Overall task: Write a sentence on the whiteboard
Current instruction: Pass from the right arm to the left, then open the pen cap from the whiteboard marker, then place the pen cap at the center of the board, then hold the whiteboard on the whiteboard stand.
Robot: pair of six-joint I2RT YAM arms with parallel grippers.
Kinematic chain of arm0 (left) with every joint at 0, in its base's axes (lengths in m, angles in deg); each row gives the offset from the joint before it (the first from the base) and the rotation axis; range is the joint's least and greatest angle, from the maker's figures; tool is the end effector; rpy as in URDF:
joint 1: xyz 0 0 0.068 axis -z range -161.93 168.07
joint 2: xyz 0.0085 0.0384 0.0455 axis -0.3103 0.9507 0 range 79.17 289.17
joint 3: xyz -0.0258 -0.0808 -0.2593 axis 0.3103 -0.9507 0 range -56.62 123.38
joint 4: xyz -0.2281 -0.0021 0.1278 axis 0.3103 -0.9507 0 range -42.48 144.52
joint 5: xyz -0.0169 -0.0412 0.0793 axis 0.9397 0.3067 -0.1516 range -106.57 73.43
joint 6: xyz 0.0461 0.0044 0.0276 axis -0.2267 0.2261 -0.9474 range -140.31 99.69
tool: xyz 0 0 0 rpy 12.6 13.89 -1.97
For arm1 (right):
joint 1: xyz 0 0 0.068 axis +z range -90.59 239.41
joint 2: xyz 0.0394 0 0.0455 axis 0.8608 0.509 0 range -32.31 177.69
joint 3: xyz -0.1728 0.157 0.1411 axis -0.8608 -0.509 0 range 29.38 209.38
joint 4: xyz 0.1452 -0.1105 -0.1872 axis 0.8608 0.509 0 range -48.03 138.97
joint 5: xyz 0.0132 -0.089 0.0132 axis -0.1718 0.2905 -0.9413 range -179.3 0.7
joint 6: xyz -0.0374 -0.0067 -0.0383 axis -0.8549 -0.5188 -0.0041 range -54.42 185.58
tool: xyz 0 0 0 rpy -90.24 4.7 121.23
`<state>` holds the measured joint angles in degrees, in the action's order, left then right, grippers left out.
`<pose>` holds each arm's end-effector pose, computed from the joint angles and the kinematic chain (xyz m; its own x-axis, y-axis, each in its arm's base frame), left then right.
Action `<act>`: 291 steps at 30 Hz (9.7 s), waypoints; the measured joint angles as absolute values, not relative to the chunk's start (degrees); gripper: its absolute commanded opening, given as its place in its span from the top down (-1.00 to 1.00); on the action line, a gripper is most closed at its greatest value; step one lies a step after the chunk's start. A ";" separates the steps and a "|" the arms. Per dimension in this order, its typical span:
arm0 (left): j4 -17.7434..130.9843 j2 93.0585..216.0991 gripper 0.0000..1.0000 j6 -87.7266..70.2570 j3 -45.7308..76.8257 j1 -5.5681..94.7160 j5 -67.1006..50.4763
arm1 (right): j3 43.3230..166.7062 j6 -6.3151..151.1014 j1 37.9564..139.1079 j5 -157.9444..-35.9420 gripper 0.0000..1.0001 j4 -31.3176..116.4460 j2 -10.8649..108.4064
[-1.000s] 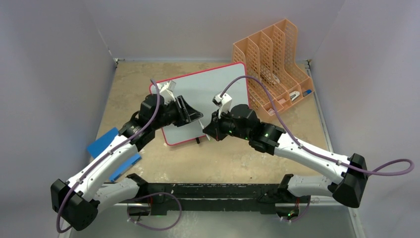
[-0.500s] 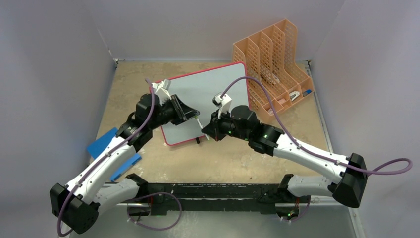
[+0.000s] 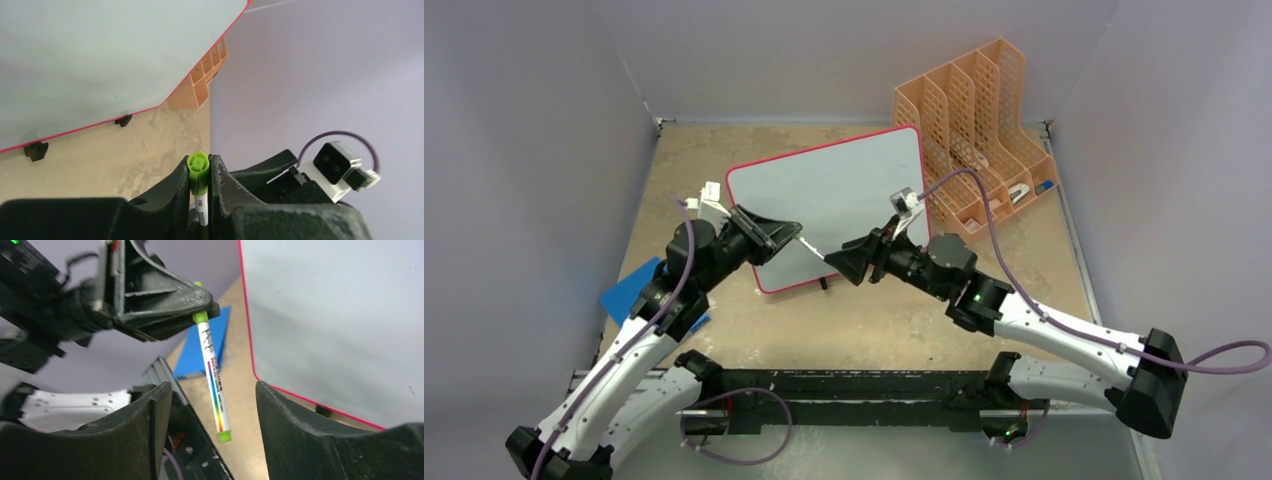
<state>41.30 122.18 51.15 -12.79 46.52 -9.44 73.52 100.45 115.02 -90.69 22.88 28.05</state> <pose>0.1543 -0.0887 0.3337 -0.6092 -0.7400 -0.2852 0.0052 0.3559 -0.9345 0.1411 0.2075 0.3376 -0.4564 0.3452 -0.8201 -0.7042 0.4232 0.5700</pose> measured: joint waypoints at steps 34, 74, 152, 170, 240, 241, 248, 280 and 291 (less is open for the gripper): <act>54.92 113.41 1.00 76.65 -24.31 46.32 -17.26 | 64.10 115.69 120.62 -78.25 0.11 -11.61 37.05; 58.86 111.84 1.00 77.18 -27.52 46.61 -18.11 | 69.21 115.29 121.42 -73.77 1.00 -6.21 37.23; 14.79 169.85 0.88 20.50 -4.55 75.09 -21.04 | 68.32 96.52 121.64 -44.90 1.00 19.71 12.68; 14.64 170.24 0.14 19.48 -4.18 74.72 -20.54 | 68.32 96.50 121.64 -45.38 1.00 19.23 13.80; 73.72 155.33 0.04 14.60 -11.50 -3.88 57.60 | 86.90 68.37 121.82 -61.86 1.00 12.87 44.42; 74.24 155.77 0.05 14.62 -11.50 -3.47 57.93 | 86.90 68.23 121.95 -61.86 1.00 12.58 44.46; 84.12 161.26 0.21 18.45 -12.00 -2.66 61.69 | 87.05 67.19 123.15 -61.75 1.00 11.55 44.97; 84.82 162.41 1.00 10.38 -13.81 0.34 64.11 | 98.26 58.49 129.16 -54.58 1.00 5.68 63.24; 78.53 160.67 1.00 4.66 -13.53 1.39 62.28 | 99.33 57.57 129.80 -52.27 1.00 5.74 66.08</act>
<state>78.53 160.67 4.66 -13.53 1.39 62.28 99.33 57.57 129.80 -52.27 5.74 66.08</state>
